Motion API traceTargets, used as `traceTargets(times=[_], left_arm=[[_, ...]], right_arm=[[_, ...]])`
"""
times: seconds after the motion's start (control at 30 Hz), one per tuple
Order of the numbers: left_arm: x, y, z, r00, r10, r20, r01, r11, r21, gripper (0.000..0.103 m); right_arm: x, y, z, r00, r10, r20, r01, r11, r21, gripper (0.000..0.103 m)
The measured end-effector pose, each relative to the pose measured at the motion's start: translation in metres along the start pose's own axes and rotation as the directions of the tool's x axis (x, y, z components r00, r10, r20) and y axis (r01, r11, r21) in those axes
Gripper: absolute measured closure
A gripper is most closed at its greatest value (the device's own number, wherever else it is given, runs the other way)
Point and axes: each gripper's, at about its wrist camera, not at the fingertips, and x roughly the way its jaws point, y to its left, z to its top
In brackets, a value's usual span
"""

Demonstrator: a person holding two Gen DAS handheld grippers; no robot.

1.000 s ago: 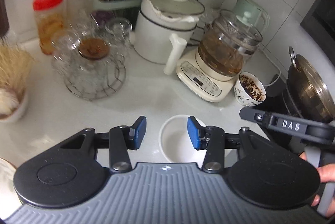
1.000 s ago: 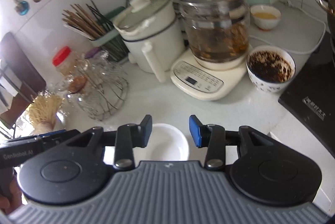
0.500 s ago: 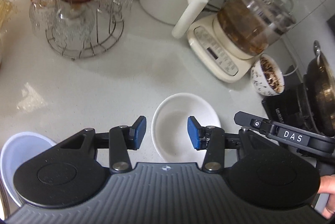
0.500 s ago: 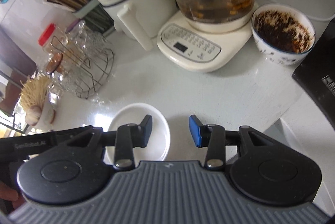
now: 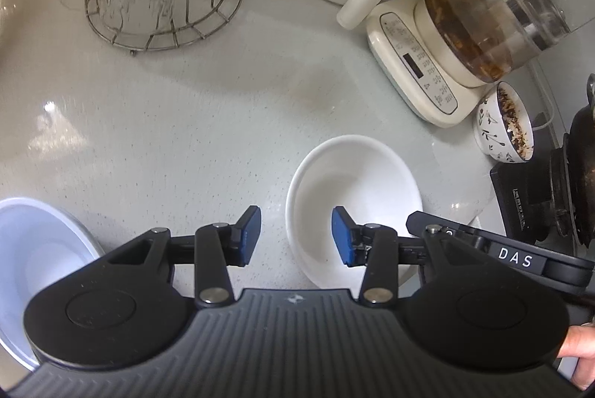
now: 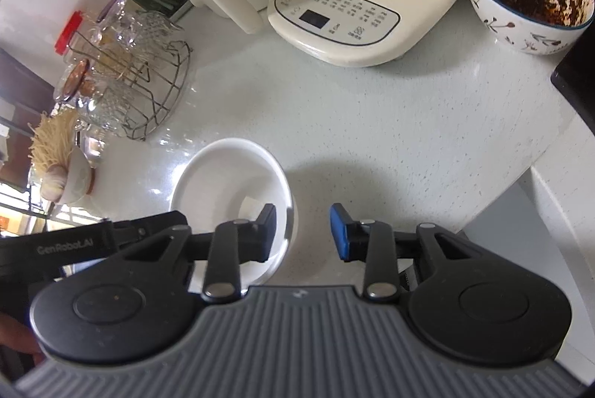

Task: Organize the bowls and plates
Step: 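Close both tools on the rim of the white bowl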

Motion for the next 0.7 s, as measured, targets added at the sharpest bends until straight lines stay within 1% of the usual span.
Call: traceTargets(times=[0.07, 0.13, 0.3, 0.4, 0.47, 0.5, 0.57, 0.63, 0.7], left_arm=[[0.0002, 0.0022, 0.0005, 1.000, -0.001, 0.001, 0.001, 1.000, -0.012, 0.055], [0.0012, 0.0043, 0.0000, 1.000, -0.014, -0.003, 0.014, 1.000, -0.020, 0.055], [0.0014, 0.0027, -0.0007, 1.000, -0.026, 0.011, 0.026, 1.000, -0.005, 0.057], [0.0027, 0.0038, -0.0016, 0.999, -0.031, 0.012, 0.031, 0.999, -0.012, 0.065], [0.0035, 0.0049, -0.0030, 0.999, -0.030, 0.012, 0.031, 0.999, -0.021, 0.074], [0.0042, 0.0054, -0.0036, 0.999, -0.030, 0.015, 0.031, 0.999, -0.021, 0.076], [0.0045, 0.0062, -0.0050, 0.999, -0.030, 0.020, 0.031, 0.999, -0.025, 0.082], [0.0035, 0.0089, -0.0056, 0.999, -0.033, 0.031, 0.034, 0.999, -0.040, 0.087], [0.0029, 0.0096, -0.0062, 0.999, -0.037, 0.035, 0.038, 0.998, -0.042, 0.090]], right_arm=[[0.0032, -0.0011, 0.0000, 1.000, 0.010, -0.011, -0.009, 1.000, 0.005, 0.075], [0.0052, -0.0015, 0.0008, 1.000, 0.015, -0.016, -0.015, 1.000, 0.012, 0.077], [0.0062, -0.0002, 0.0024, 1.000, 0.014, -0.005, -0.014, 1.000, 0.014, 0.081], [0.0075, -0.0007, 0.0030, 1.000, 0.019, -0.002, -0.019, 1.000, 0.009, 0.085], [0.0082, 0.0006, 0.0028, 1.000, 0.026, 0.000, -0.026, 1.000, 0.002, 0.089], [0.0078, 0.0011, 0.0024, 1.000, 0.025, 0.002, -0.025, 1.000, -0.003, 0.089], [0.0073, 0.0018, 0.0007, 1.000, 0.027, 0.006, -0.027, 1.000, -0.012, 0.091], [0.0070, 0.0014, -0.0009, 0.999, 0.036, 0.005, -0.036, 0.999, -0.014, 0.094], [0.0055, 0.0009, -0.0033, 0.999, 0.041, 0.013, -0.041, 0.999, -0.017, 0.094]])
